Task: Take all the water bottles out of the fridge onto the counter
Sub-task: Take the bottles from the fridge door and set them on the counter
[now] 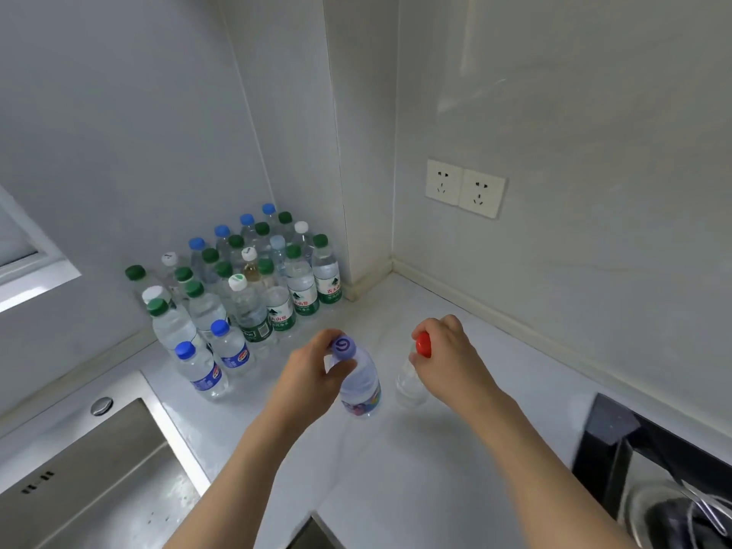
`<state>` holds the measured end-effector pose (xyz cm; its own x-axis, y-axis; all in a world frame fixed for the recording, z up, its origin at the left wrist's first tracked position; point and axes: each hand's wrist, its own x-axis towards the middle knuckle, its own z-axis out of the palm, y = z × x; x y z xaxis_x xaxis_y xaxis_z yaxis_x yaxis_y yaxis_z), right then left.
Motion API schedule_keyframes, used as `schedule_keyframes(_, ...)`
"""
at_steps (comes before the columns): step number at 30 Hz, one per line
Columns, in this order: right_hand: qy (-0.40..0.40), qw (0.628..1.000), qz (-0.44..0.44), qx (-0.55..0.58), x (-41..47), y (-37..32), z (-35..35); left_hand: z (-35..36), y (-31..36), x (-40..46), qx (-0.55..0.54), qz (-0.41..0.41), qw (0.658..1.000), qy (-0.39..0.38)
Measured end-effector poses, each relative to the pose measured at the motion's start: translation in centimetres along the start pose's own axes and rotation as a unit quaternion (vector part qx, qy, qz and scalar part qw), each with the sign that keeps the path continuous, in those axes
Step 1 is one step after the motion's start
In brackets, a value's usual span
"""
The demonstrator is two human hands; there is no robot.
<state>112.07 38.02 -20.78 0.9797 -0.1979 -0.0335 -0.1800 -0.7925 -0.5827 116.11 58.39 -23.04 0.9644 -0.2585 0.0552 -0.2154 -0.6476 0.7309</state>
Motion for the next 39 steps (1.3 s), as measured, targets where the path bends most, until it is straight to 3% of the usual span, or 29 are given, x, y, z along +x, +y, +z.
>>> schedule_keyframes(9,-0.041,0.998,-0.033,-0.021,12.6,-3.5,4.9,-2.2,-5.3,10.0,-0.007,-0.036,0.998,0.042)
schedule_keyframes(21,-0.104,0.992,-0.052,-0.046,24.8,-4.7,11.0,-1.2,-11.3,18.8,0.000,-0.091,0.996,0.016)
schedule_keyframes(39,-0.130,0.991,-0.031,-0.030,29.9,-4.8,14.2,1.7,-12.9,21.2,0.024,-0.035,0.999,0.034)
